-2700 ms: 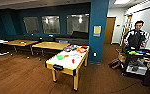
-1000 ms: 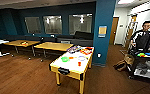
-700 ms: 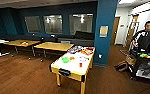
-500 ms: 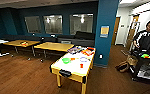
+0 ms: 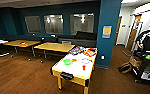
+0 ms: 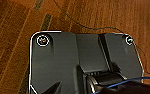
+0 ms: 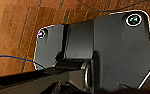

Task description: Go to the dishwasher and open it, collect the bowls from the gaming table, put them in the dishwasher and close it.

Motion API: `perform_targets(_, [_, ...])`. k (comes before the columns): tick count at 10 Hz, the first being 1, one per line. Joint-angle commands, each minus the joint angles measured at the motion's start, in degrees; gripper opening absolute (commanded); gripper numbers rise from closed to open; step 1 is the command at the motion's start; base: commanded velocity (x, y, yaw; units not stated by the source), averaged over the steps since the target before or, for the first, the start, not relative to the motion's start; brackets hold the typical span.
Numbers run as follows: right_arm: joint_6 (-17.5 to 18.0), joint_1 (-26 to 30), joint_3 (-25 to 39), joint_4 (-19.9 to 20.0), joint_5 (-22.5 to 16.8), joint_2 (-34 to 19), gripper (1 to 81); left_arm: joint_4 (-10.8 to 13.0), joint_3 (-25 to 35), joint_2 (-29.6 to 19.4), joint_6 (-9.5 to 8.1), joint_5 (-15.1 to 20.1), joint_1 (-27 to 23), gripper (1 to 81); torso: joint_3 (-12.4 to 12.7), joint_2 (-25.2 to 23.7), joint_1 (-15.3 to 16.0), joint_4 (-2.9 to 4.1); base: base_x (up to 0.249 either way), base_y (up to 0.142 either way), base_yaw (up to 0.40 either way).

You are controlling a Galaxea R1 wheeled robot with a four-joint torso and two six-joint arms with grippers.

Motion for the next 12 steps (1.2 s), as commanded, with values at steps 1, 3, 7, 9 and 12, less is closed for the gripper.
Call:
perform_targets(1, [-0.1,2.9,0.7,-0.7,-2.6,-0.4,81.1,0.2,0.3,-0.4,0.13,2.6,-3.1,81.1,0.0,0.0,0.0,0.0,0.134,0.072,0.0])
perform_targets(3, [-0.1,2.8,0.7,-0.9,-2.6,-0.4,81.1,0.2,0.3,-0.4,0.13,2.6,-3.1,81.1,0.0,0.0,0.0,0.0,0.117,0.075,0.0])
perform_targets(7, [-0.1,2.7,0.7,-0.9,-2.6,-0.4,81.1,0.1,0.3,-0.4,0.13,2.7,-3.2,81.1,0.0,0.0,0.0,0.0,0.102,0.081,0.0])
perform_targets(9, [-0.1,2.7,0.8,-1.0,-2.6,-0.4,81.1,0.2,0.3,-0.4,0.13,2.6,-3.1,81.1,0.0,0.0,0.0,0.0,0.102,0.081,0.0])
perform_targets(12, [-0.1,2.6,0.7,-0.9,-2.6,-0.4,81.1,0.2,0.3,-0.4,0.22,2.7,-3.1,81.1,0.0,0.0,0.0,0.0,0.099,0.083,0.0])
